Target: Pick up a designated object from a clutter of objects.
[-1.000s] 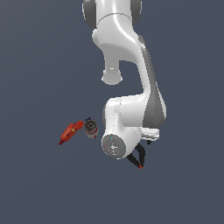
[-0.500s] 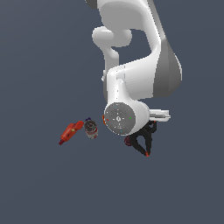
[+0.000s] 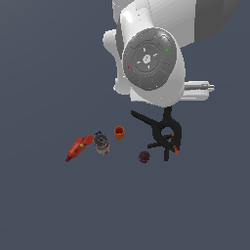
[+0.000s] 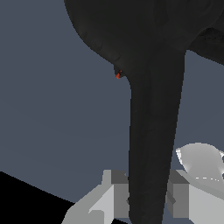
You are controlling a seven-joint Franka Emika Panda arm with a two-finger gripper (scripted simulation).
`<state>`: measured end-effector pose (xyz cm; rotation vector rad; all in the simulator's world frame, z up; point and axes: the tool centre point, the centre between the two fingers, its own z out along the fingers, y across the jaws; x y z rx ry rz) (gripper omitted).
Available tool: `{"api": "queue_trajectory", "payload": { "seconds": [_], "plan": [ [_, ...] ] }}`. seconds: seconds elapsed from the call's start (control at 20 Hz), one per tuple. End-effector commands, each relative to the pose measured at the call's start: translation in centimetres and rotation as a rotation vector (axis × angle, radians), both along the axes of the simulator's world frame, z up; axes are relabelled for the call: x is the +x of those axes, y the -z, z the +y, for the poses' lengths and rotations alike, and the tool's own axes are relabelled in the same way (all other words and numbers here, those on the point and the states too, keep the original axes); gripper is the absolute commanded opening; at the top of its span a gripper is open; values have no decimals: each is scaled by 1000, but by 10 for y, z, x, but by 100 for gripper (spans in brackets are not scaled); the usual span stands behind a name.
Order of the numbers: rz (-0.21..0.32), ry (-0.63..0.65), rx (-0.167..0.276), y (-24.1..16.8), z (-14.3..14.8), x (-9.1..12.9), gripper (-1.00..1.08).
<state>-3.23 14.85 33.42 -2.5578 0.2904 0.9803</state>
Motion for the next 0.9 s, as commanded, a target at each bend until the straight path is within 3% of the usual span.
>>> {"api": "queue_trajectory", "payload": {
  "seconds": [0.0, 0.4, 0.85],
  "plan": [
    [-2, -1, 0, -30, 3, -7, -100],
    [-3, -1, 1, -102, 12, -21, -100],
    [-2, 1, 2, -129, 15, -25, -100]
  ]
}}
